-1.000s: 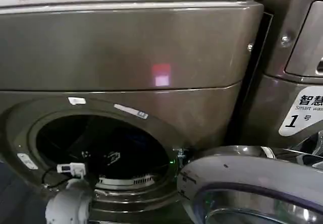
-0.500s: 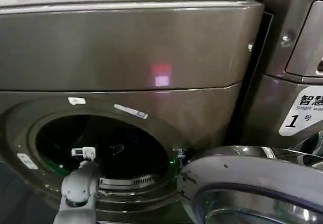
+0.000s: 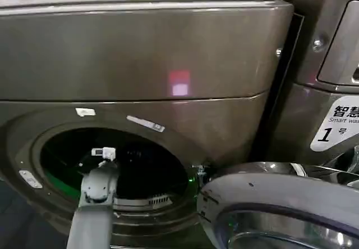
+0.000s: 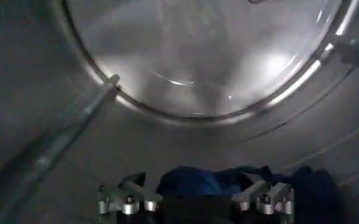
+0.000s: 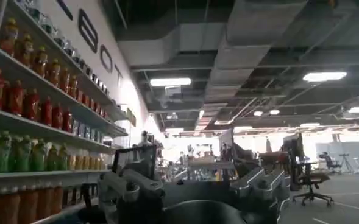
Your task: Grasp the clothes from the dryer.
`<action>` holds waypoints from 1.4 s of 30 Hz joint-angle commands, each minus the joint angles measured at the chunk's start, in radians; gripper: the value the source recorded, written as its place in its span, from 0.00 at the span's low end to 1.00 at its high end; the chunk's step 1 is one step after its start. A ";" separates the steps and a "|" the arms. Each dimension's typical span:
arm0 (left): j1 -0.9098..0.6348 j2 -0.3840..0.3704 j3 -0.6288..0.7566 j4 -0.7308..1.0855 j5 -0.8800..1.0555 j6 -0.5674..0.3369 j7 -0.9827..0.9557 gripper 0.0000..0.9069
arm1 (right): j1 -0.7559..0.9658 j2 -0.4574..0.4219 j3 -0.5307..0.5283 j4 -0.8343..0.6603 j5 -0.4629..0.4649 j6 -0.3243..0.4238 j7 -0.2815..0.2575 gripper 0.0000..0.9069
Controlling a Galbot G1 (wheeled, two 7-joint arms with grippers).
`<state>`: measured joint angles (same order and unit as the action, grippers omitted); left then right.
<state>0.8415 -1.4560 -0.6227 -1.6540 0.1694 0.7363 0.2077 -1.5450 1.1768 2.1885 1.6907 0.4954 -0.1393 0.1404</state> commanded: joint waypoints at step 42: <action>-0.601 0.075 0.107 0.734 1.213 -1.127 1.138 1.00 | -0.014 -0.015 -0.017 -0.025 -0.027 0.030 -0.037 1.00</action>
<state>0.2951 -1.3841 -0.5388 -1.0193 1.3452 -0.3058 1.2633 -1.5579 1.1577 2.1717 1.6636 0.4689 -0.1120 0.1054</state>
